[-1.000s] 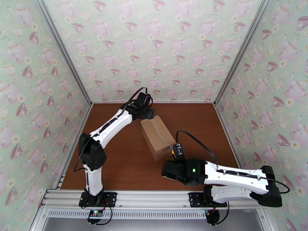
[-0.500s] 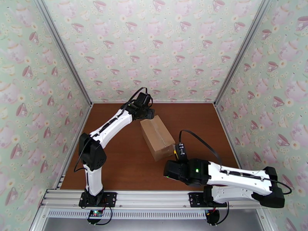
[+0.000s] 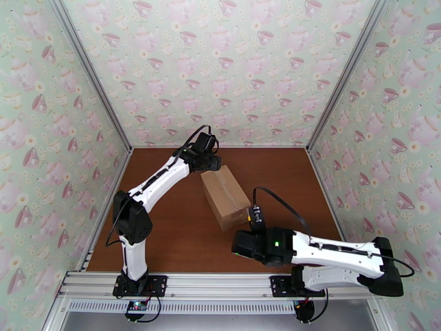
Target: Unpack the express box
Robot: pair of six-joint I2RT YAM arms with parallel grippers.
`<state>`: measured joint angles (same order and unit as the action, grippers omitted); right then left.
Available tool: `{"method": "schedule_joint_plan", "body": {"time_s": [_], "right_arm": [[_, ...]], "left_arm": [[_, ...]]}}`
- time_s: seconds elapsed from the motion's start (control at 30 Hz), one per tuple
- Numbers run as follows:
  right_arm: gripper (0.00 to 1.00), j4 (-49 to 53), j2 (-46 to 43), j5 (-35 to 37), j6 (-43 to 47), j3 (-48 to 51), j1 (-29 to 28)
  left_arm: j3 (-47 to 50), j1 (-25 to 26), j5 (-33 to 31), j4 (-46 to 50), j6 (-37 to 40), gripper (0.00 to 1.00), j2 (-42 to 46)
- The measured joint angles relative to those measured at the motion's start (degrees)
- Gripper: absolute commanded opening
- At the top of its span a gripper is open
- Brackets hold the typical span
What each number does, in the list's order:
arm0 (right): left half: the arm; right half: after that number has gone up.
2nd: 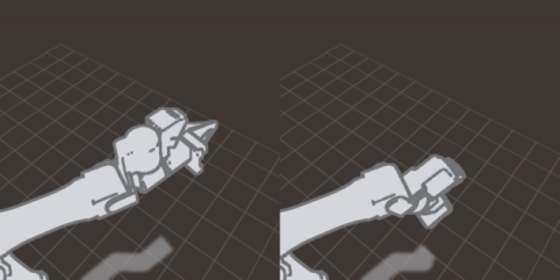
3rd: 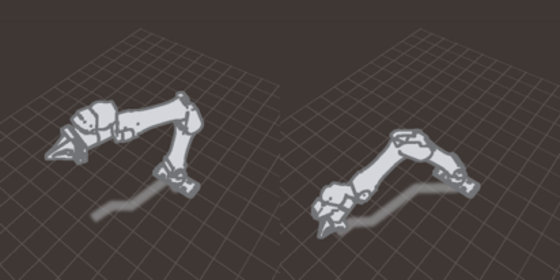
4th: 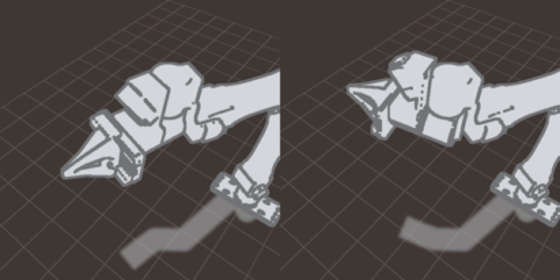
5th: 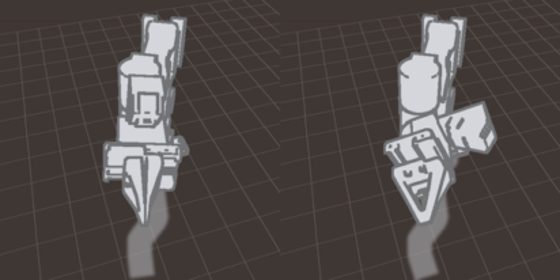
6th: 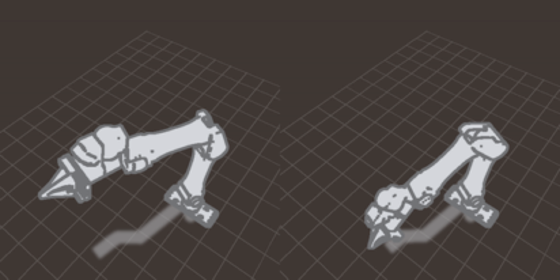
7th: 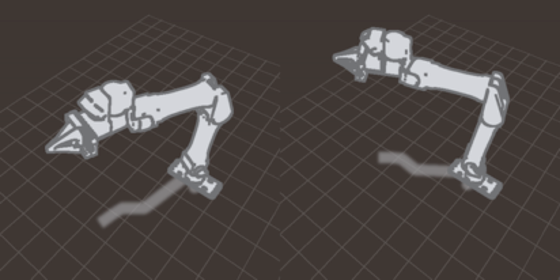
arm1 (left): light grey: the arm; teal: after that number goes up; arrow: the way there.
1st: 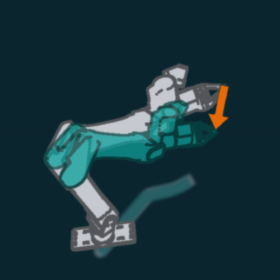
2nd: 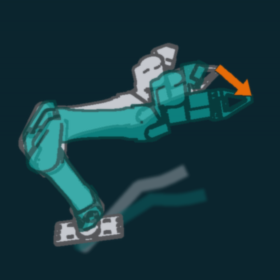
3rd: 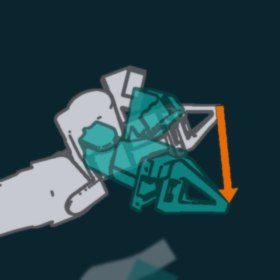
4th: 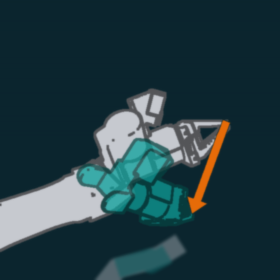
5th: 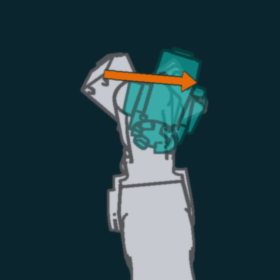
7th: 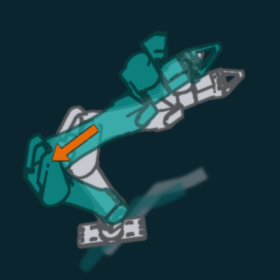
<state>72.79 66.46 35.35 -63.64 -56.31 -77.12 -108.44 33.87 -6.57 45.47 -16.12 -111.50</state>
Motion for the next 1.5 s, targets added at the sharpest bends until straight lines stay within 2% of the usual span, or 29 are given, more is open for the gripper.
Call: {"method": "schedule_joint_plan", "body": {"time_s": [0.87,1.5], "right_arm": [[0.0,0.0,0.1,0.0,0.7,-1.3,0.0],[0.0,1.4,3.7,0.0,0.9,-4.0,0.0]], "left_arm": [[0.0,0.0,0.2,0.4,0.1,0.54,0.0],[0.0,0.0,1.0,0.6,0.1,0.54,0.0]]}}
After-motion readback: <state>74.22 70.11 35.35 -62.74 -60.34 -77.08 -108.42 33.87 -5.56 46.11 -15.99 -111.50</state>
